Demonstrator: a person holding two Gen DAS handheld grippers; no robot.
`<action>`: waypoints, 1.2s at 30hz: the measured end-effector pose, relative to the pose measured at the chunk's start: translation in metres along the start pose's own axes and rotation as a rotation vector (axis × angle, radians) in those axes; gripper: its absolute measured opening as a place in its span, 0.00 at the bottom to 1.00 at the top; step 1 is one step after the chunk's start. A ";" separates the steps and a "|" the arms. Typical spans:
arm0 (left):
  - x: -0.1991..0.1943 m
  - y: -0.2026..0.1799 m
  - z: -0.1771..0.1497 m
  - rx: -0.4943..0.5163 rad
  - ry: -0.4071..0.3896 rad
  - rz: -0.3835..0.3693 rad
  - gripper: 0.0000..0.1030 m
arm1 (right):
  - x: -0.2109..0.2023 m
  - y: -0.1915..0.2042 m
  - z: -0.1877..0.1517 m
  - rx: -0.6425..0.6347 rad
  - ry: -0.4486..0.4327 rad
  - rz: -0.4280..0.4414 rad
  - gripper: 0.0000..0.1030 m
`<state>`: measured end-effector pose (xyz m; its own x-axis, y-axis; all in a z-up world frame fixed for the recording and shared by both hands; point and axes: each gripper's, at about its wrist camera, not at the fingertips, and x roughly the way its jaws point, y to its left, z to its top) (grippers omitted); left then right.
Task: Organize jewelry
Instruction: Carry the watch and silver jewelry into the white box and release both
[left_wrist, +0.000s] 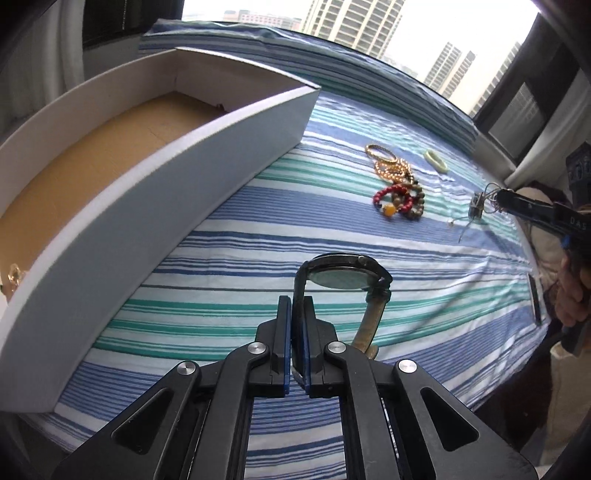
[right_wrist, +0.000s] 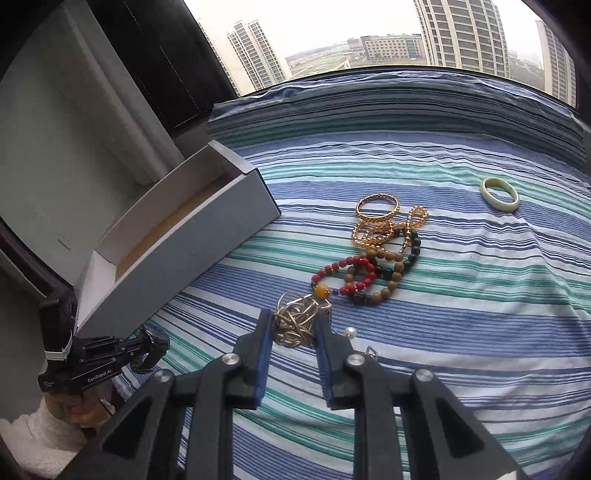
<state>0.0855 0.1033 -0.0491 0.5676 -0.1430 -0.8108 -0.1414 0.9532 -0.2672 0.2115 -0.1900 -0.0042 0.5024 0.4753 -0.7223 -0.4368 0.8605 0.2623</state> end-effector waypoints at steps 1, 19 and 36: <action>-0.011 0.001 0.003 0.000 -0.014 0.007 0.02 | -0.004 0.008 0.004 -0.007 -0.004 0.012 0.22; -0.088 0.143 0.061 -0.237 -0.155 0.253 0.02 | 0.047 0.224 0.107 -0.249 -0.061 0.311 0.22; -0.015 0.210 0.049 -0.377 -0.045 0.349 0.31 | 0.206 0.254 0.106 -0.326 0.086 0.146 0.54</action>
<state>0.0870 0.3187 -0.0671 0.4681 0.1857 -0.8640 -0.6064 0.7787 -0.1611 0.2837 0.1459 -0.0184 0.3584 0.5596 -0.7473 -0.7214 0.6740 0.1587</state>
